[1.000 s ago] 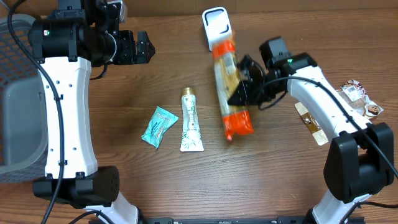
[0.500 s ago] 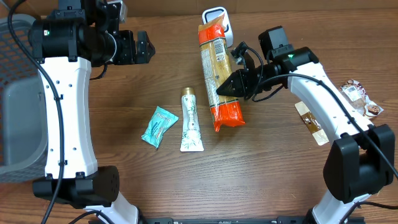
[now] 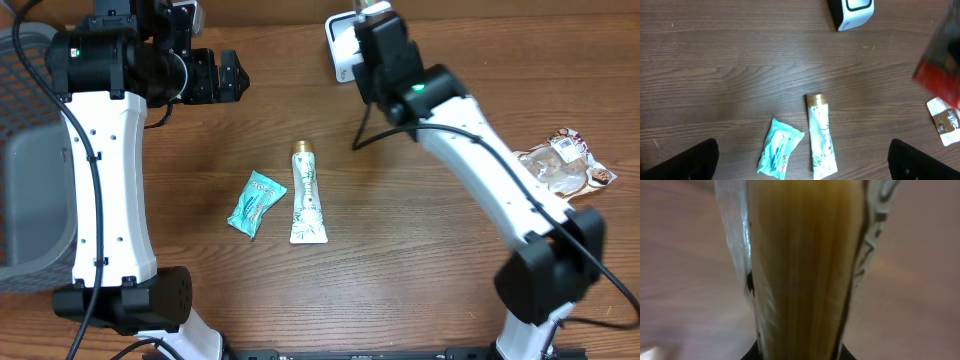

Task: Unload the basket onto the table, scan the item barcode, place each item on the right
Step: 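Lift the spaghetti package and hold it against the white scanner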

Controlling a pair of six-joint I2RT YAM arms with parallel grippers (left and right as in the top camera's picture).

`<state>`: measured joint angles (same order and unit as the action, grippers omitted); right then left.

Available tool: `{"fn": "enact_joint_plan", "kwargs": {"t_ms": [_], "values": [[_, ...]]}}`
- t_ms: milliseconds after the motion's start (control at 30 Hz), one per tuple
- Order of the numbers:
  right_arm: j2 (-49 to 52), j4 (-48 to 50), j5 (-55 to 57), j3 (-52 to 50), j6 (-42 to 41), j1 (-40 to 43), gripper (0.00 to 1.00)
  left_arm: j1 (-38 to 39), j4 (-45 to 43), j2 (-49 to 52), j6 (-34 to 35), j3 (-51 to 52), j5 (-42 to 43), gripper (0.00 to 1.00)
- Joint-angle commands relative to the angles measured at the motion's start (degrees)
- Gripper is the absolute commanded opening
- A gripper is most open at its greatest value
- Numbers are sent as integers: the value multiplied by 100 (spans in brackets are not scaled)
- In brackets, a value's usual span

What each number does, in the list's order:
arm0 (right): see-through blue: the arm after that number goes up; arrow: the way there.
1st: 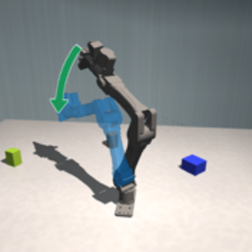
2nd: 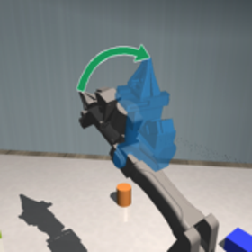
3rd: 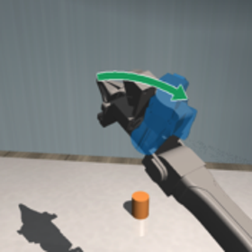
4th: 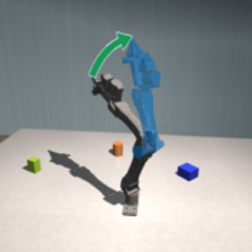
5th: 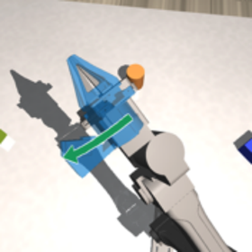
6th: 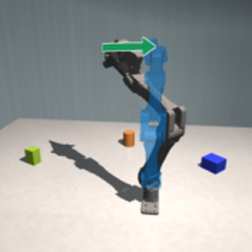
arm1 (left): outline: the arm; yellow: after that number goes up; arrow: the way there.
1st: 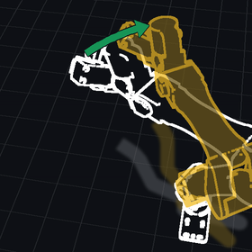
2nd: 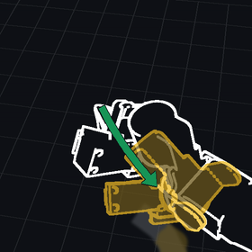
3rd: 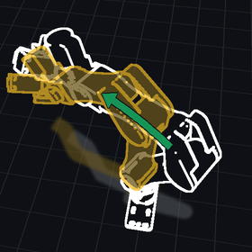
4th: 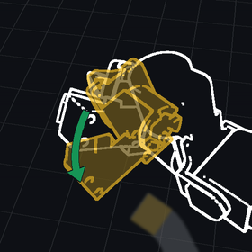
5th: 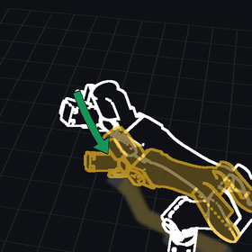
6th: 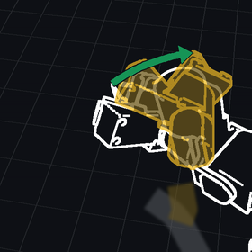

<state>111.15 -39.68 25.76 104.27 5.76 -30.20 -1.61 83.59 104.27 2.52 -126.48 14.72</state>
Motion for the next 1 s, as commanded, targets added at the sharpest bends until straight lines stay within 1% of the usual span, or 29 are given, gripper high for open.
{"fn": "enact_joint_plan", "kwargs": {"t_ms": [0, 100, 200, 300, 400, 600, 967], "values": [[468, 704, 1919, 212, 1985, -98, 4, 2, -4, 13, -127, -17, -13, 100], [920, 1779, 2675, 212, 2710, -83, 4, 2, -4, 13, -127, -17, -13, 100], [1368, 2828, 3073, 212, 3574, -15, 4, 2, -4, 13, -127, -17, -13, 100], [1729, 3543, 3123, 212, 4172, 55, 4, 2, -4, 13, -127, -17, -13, 99], [2059, 3963, 3189, 214, 4669, 129, 4, 2, -4, 13, -127, -17, -13, 99], [2514, 4603, 3467, 214, 4876, 264, 4, 2, -4, 13, -127, -17, -13, 100], [2844, 4809, 3445, 212, 4874, 291, 4, 2, -4, 13, -127, -17, -13, 99]]}}
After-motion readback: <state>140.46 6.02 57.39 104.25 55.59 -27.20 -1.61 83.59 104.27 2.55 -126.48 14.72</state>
